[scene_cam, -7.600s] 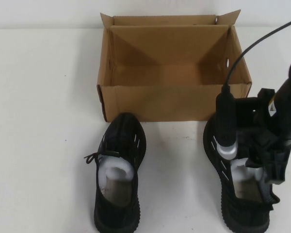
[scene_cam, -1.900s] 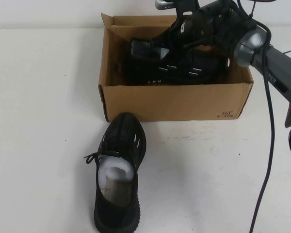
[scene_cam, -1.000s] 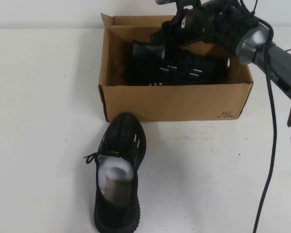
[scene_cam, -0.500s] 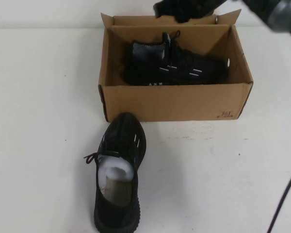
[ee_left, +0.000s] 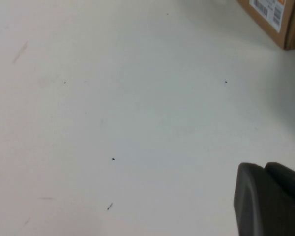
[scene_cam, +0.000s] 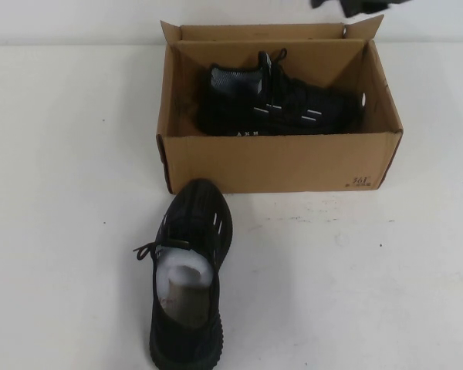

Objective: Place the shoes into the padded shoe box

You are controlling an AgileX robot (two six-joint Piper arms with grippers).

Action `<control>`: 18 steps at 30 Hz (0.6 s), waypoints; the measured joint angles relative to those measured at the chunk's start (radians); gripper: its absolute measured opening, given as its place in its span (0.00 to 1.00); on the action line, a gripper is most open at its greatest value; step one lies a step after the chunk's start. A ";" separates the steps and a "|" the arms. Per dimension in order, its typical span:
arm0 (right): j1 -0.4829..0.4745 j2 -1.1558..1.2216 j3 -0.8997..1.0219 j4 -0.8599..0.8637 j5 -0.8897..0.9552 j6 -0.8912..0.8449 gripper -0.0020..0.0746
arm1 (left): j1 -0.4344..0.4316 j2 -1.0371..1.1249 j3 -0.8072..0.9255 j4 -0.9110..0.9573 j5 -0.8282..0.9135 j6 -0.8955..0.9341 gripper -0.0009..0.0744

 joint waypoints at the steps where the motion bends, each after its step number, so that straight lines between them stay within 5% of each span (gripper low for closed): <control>1: 0.000 -0.033 0.035 0.000 0.000 0.000 0.02 | 0.000 0.000 0.000 0.000 0.000 0.000 0.01; 10: 0.000 -0.318 0.277 -0.030 0.000 0.025 0.02 | 0.000 0.000 0.000 0.000 0.000 0.000 0.01; 18: 0.000 -0.426 0.290 -0.054 0.000 0.061 0.02 | 0.000 0.000 0.000 0.000 0.000 0.000 0.01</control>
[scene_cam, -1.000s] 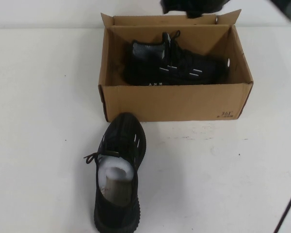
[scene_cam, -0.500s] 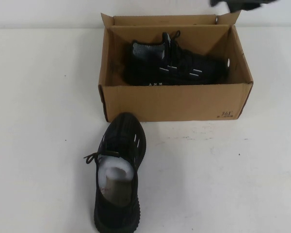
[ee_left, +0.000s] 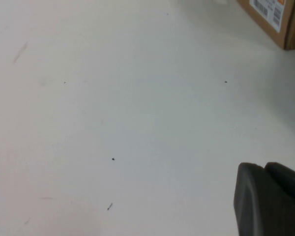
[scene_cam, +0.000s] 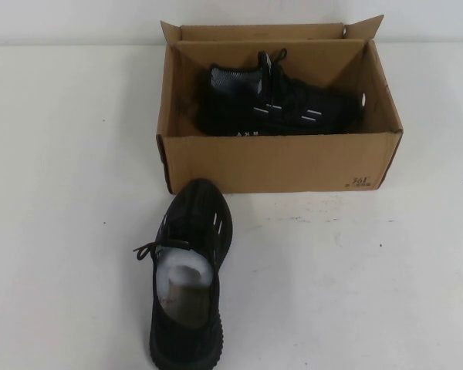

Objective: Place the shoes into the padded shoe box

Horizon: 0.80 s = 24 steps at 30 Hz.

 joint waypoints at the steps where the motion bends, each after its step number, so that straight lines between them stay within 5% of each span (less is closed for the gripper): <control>1: 0.000 -0.003 0.000 -0.010 0.000 -0.002 0.02 | 0.000 0.000 0.000 0.000 0.000 0.000 0.01; 10: -0.057 -0.071 0.223 -0.115 -0.047 -0.019 0.02 | 0.000 0.000 0.000 0.000 0.000 0.000 0.01; 20: -0.424 -0.511 1.090 -0.061 -0.926 -0.019 0.02 | 0.002 0.000 0.000 0.000 0.000 0.000 0.01; 24: -0.546 -0.682 1.370 -0.067 -1.058 -0.019 0.02 | 0.002 0.000 0.000 0.000 0.000 0.000 0.01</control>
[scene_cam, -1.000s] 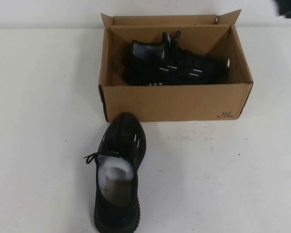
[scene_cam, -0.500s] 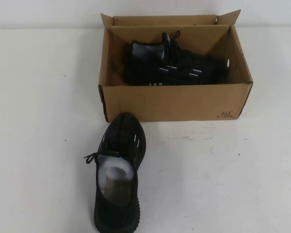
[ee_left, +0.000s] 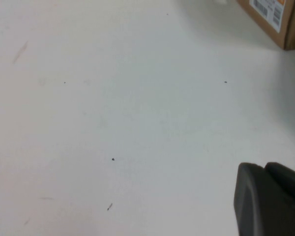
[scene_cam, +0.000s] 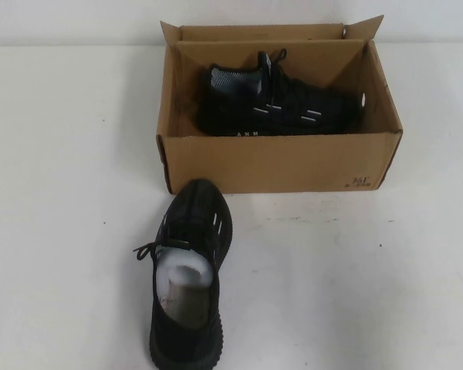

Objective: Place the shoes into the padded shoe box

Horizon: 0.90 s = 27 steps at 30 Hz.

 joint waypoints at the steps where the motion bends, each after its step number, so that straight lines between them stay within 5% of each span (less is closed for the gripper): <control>1: -0.023 -0.047 0.057 0.013 -0.020 0.000 0.02 | 0.000 0.000 0.000 0.000 0.000 0.000 0.01; 12: -0.064 -0.470 0.429 0.020 -0.214 0.000 0.02 | 0.000 0.000 0.000 0.000 0.000 0.000 0.01; 27: -0.062 -0.548 0.436 0.027 -0.164 0.011 0.02 | 0.000 0.000 0.000 0.000 0.002 0.000 0.01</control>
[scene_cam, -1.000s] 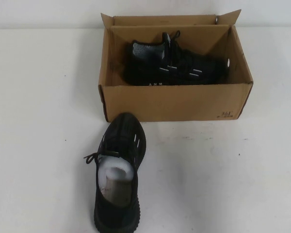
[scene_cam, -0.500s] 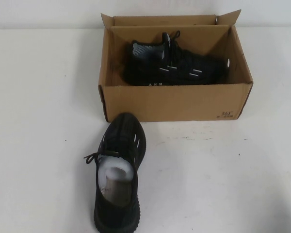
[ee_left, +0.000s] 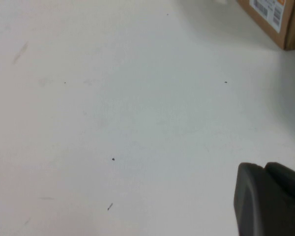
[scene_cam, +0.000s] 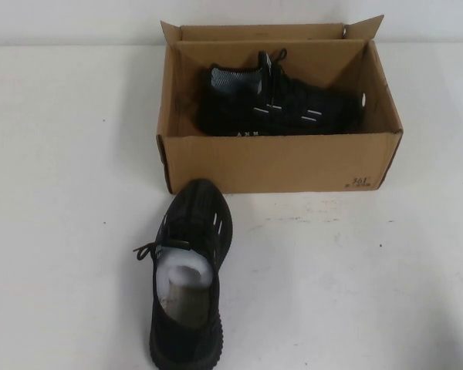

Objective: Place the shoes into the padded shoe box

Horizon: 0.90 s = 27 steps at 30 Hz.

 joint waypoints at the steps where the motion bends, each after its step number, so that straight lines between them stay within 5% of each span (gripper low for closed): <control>1: 0.000 0.000 0.000 0.005 0.000 -0.004 0.02 | 0.000 0.000 0.000 0.000 0.000 0.000 0.01; 7: 0.000 0.000 0.000 0.336 0.102 -0.415 0.02 | 0.000 0.000 0.000 0.000 0.000 0.000 0.01; 13: 0.000 0.002 0.000 0.334 0.251 -0.361 0.02 | 0.000 0.000 0.000 0.000 0.000 0.000 0.01; 27: 0.038 -0.004 0.000 0.324 0.255 -0.375 0.02 | 0.000 0.000 0.000 0.000 0.000 0.000 0.01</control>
